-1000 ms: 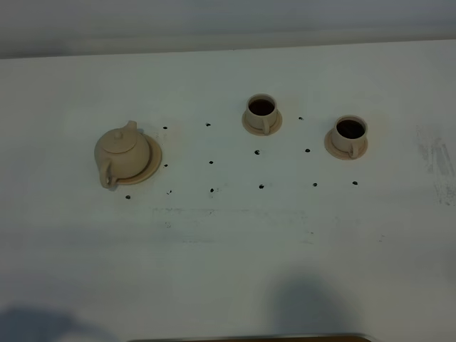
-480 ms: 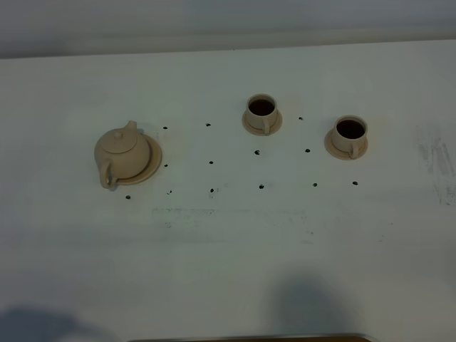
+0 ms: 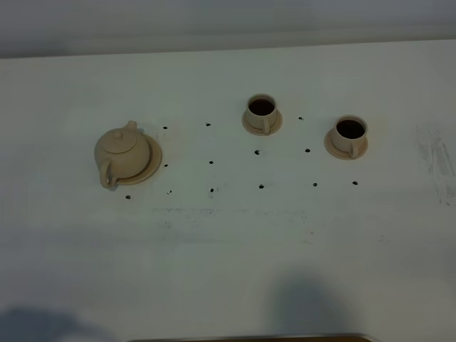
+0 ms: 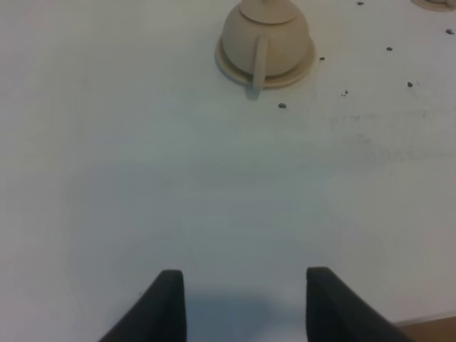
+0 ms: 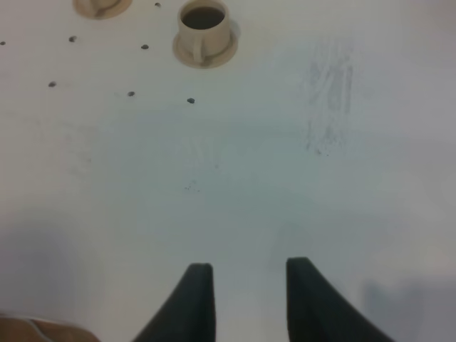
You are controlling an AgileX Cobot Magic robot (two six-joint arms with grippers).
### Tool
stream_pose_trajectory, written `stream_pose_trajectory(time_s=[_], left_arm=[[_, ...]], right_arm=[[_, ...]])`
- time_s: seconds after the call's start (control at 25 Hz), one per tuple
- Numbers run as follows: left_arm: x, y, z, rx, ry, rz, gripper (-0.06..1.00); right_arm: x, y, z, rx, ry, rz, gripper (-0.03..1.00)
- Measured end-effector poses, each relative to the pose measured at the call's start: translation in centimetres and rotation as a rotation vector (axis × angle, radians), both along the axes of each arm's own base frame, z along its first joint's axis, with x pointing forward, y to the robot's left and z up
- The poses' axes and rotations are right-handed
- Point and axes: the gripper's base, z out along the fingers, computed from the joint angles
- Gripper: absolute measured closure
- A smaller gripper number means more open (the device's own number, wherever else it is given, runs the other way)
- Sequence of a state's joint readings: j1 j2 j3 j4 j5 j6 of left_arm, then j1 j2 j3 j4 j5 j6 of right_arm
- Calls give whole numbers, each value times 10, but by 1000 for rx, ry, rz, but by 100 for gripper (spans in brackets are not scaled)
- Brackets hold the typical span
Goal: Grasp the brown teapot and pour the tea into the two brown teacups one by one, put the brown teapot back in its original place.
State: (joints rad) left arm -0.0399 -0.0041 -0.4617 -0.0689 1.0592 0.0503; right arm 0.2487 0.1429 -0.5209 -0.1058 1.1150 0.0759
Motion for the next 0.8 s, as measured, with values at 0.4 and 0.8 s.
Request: stream_pose_trajectory(time_s=[0.4, 0.8], left_arm=[[0, 0, 0, 0, 0, 0, 49], [0, 0, 0, 0, 0, 0, 49]], right_arm=[[-10, -3, 0, 14, -62, -49, 73], [-21, -1, 0, 15, -123, -161, 73]])
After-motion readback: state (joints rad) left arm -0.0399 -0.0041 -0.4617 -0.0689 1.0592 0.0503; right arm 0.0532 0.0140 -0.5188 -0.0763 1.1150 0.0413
